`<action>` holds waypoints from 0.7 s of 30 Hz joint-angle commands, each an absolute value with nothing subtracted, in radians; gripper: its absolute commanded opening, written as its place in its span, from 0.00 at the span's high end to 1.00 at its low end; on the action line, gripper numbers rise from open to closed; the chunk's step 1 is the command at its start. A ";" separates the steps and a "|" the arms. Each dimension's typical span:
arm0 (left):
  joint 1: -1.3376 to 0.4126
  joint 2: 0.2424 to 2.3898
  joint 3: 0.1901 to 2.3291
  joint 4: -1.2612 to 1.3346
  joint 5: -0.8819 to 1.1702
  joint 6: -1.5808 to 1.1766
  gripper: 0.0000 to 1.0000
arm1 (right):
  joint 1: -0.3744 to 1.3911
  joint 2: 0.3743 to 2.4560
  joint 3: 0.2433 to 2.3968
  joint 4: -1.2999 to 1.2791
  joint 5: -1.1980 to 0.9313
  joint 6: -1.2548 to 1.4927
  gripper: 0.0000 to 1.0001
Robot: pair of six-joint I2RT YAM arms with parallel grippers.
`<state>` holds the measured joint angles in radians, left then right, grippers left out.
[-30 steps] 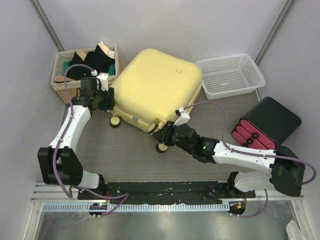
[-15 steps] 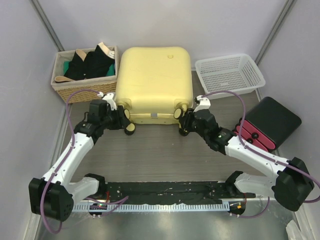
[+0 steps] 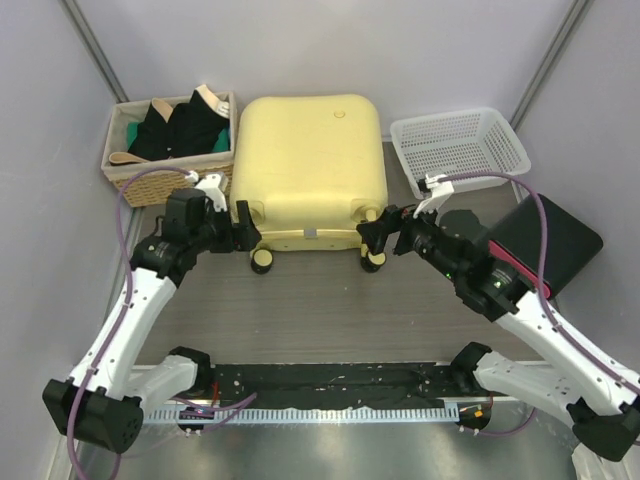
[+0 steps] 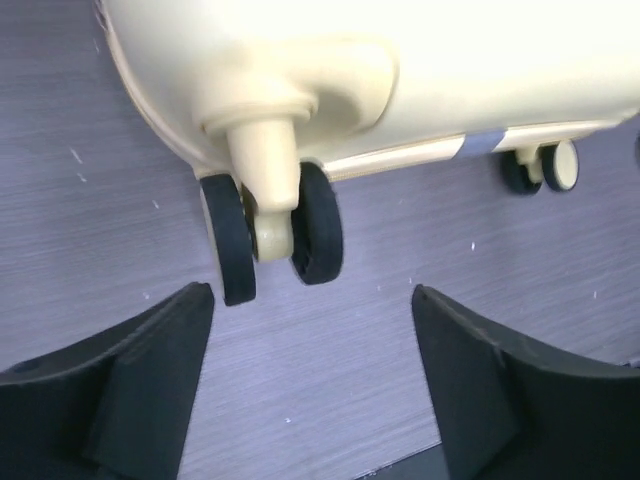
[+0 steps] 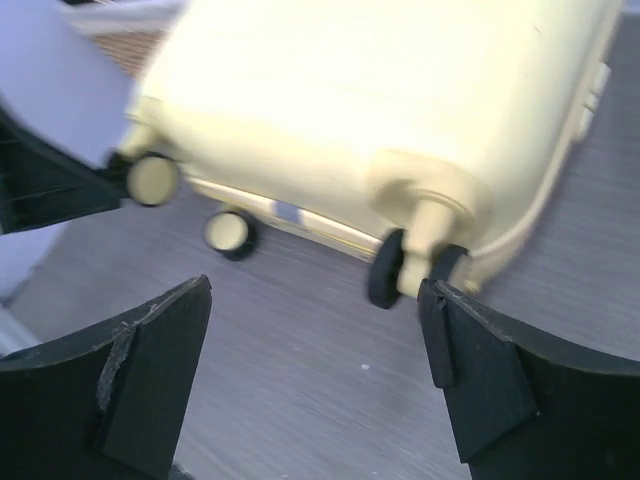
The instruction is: Open, take out, and arrange the luggage
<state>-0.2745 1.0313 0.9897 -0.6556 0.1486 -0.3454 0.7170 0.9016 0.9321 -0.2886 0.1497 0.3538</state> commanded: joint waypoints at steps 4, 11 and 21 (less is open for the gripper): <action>-0.218 1.019 1.063 -0.675 0.124 -0.311 0.00 | 0.729 0.919 0.968 -0.126 -0.101 0.393 0.08; -0.204 1.117 1.057 -0.617 0.290 -0.316 0.00 | 0.877 1.106 0.931 -0.006 -0.011 0.431 0.12; -0.206 1.218 1.052 -0.554 0.504 -0.351 0.37 | 1.005 1.313 0.835 0.265 0.250 0.518 0.24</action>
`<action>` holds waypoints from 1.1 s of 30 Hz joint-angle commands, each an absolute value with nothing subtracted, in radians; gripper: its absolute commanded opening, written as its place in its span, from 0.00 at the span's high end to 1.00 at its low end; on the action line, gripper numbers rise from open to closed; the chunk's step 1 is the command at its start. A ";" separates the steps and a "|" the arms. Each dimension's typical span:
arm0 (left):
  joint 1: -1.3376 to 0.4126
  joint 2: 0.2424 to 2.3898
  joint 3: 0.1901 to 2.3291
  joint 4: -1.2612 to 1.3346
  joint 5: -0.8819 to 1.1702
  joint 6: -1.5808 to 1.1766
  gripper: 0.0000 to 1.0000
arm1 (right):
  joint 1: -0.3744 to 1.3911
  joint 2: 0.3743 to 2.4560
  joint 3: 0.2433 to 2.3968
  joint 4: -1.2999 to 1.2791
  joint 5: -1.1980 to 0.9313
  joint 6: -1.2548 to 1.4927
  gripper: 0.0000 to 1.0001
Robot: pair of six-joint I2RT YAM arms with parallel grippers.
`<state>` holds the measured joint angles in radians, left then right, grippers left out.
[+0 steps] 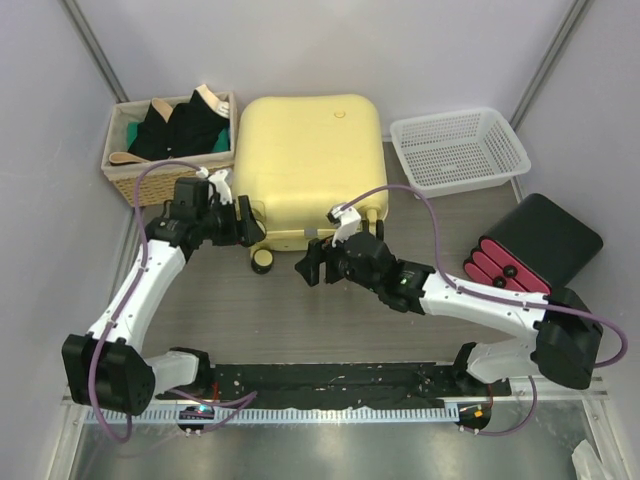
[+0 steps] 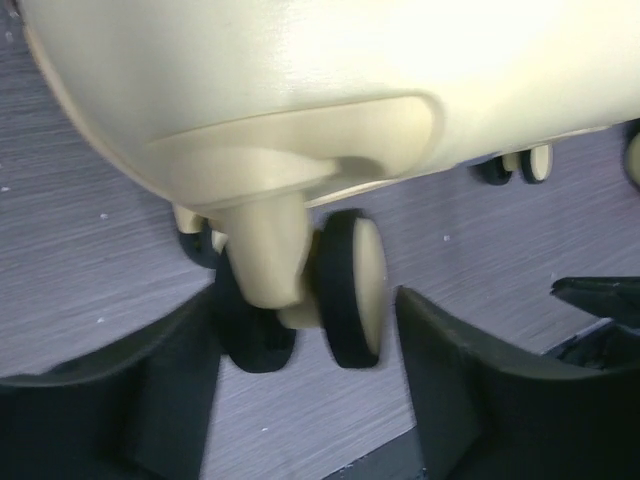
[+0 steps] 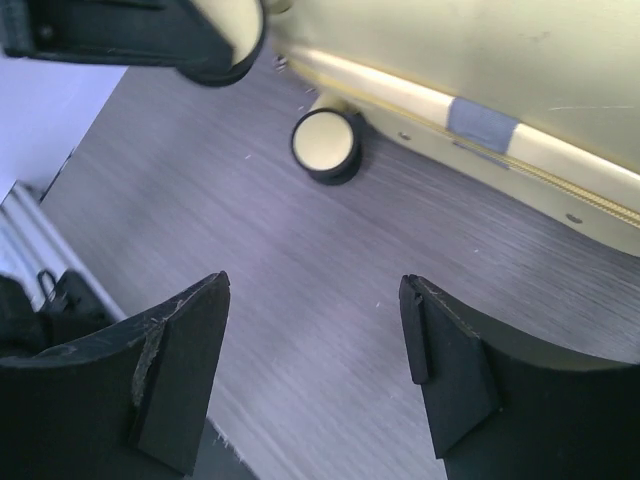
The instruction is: Open, take out, and arrange the luggage
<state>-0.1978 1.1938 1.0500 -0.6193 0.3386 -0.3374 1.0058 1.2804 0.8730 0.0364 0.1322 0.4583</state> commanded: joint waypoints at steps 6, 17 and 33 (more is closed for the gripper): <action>-0.204 1.267 1.031 -0.464 0.661 -0.405 0.69 | 1.009 1.428 0.766 0.509 0.270 0.506 0.30; -0.206 1.333 1.043 -0.178 0.913 -0.620 1.00 | 1.020 1.592 0.729 0.817 0.386 0.476 0.46; -0.204 1.322 0.928 0.046 0.954 -0.761 1.00 | 1.084 1.833 0.811 1.060 0.561 0.368 0.55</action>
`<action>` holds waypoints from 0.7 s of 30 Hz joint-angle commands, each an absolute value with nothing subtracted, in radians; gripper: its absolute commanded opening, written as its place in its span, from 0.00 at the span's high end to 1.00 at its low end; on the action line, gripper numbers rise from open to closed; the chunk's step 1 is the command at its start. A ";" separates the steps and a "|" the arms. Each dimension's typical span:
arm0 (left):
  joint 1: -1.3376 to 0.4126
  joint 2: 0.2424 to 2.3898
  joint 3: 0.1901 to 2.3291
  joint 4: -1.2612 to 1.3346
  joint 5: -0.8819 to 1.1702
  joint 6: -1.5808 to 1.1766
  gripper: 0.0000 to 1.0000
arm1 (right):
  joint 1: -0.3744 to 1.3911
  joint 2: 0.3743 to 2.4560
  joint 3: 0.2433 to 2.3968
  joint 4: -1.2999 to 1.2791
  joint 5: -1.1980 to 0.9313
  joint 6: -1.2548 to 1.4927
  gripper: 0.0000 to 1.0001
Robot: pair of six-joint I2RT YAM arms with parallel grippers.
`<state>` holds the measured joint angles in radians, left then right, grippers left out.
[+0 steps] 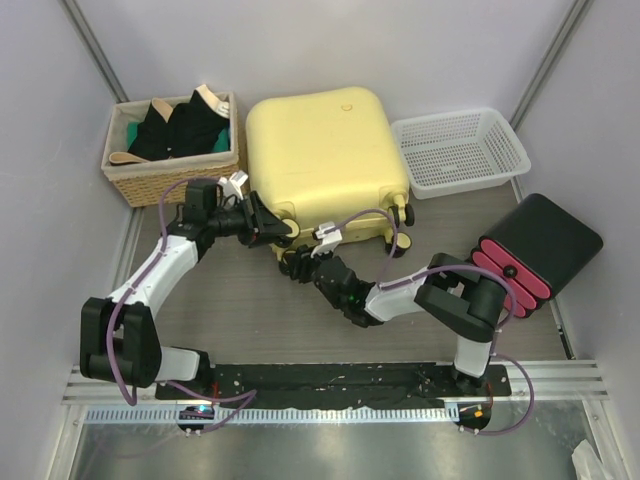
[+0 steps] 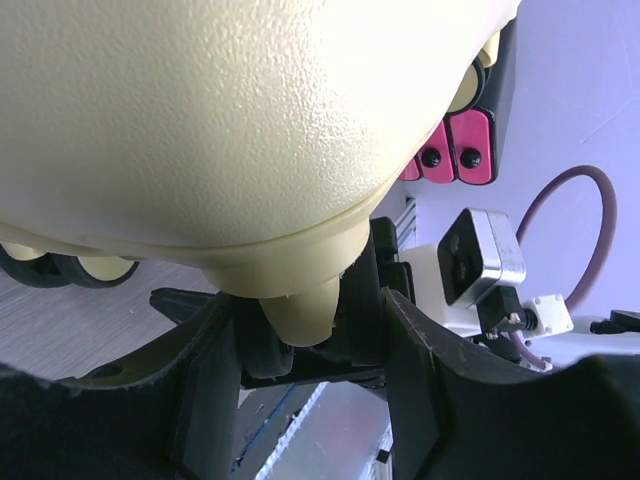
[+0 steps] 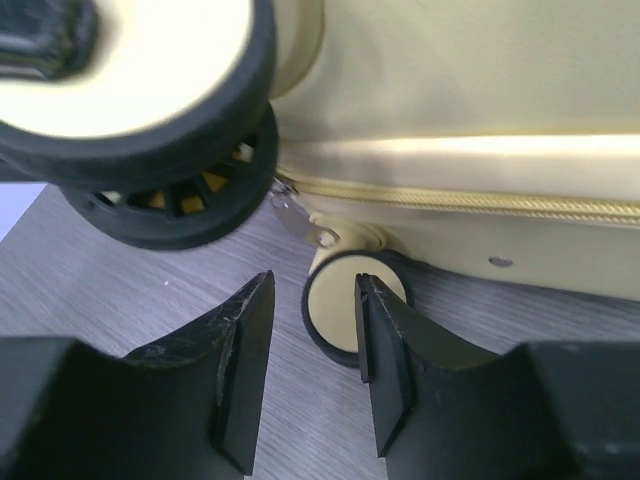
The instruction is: Open, take out, and arrange the luggage
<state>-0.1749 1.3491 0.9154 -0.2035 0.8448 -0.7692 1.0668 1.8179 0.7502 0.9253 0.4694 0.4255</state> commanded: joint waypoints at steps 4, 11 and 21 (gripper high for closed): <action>-0.202 1.324 0.914 0.077 0.959 -0.785 1.00 | 1.107 1.868 0.845 1.074 0.623 0.344 0.55; -0.202 1.321 0.900 0.112 0.969 -0.815 1.00 | 1.114 1.945 0.922 1.078 0.689 0.322 0.55; -0.202 1.318 0.891 0.132 0.973 -0.830 1.00 | 1.120 2.011 1.014 1.069 0.853 0.262 0.62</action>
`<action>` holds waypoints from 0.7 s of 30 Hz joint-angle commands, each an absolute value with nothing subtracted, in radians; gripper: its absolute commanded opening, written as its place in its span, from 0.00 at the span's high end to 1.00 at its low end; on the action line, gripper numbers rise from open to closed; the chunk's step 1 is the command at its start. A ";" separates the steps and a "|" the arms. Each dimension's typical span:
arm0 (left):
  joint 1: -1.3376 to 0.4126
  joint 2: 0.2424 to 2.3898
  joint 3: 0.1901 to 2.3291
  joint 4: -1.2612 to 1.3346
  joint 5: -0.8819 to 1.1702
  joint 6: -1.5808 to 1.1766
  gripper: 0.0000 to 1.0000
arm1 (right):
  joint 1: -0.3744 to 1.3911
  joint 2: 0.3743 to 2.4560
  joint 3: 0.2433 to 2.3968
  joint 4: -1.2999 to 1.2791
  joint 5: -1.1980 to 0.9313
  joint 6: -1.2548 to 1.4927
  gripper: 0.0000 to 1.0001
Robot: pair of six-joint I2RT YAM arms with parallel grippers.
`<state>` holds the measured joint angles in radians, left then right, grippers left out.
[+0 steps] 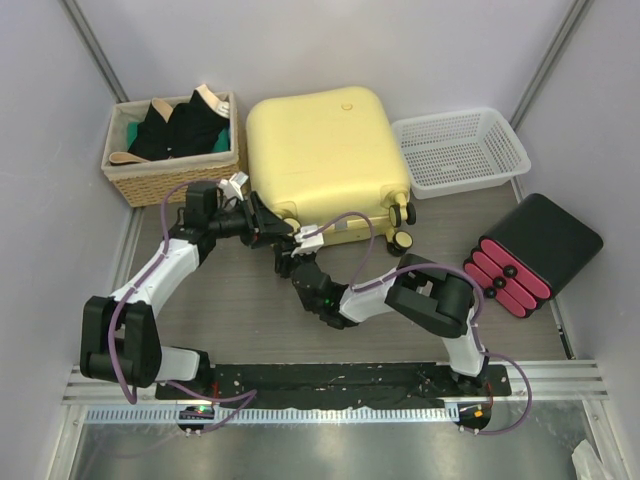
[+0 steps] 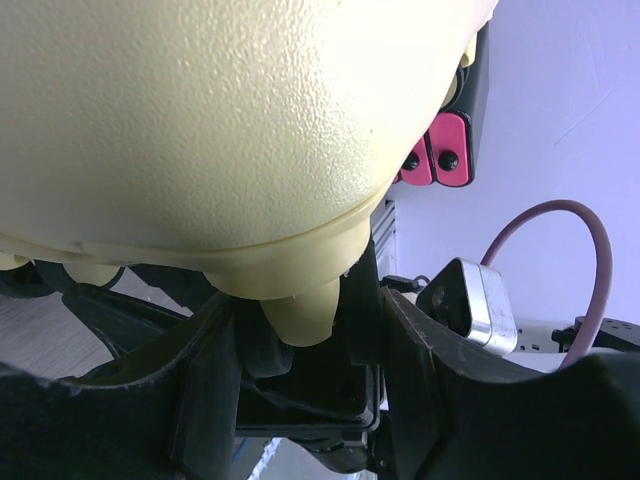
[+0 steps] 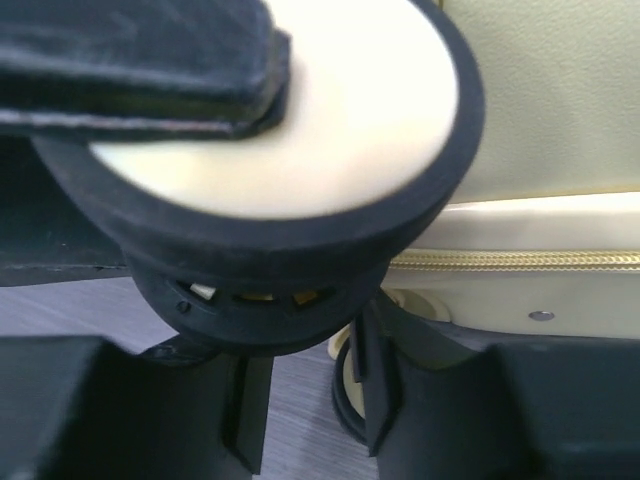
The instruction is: Open, take out, and arrange the luggage
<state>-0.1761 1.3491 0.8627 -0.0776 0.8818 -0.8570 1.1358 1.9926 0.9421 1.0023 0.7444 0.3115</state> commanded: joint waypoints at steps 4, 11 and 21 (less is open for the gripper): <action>-0.198 1.316 0.887 0.133 0.973 -0.831 1.00 | 1.121 2.031 1.042 1.063 0.932 0.238 0.76; -0.184 1.315 0.881 0.138 0.969 -0.833 1.00 | 1.118 2.056 1.058 1.103 0.965 0.187 0.99; -0.123 1.298 0.861 0.141 0.948 -0.839 1.00 | 1.118 2.029 1.012 1.129 1.029 0.135 0.99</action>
<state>-0.1471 1.3491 0.8444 -0.0254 0.8841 -0.8883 1.1526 2.0563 1.0126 1.0248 0.8803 0.1780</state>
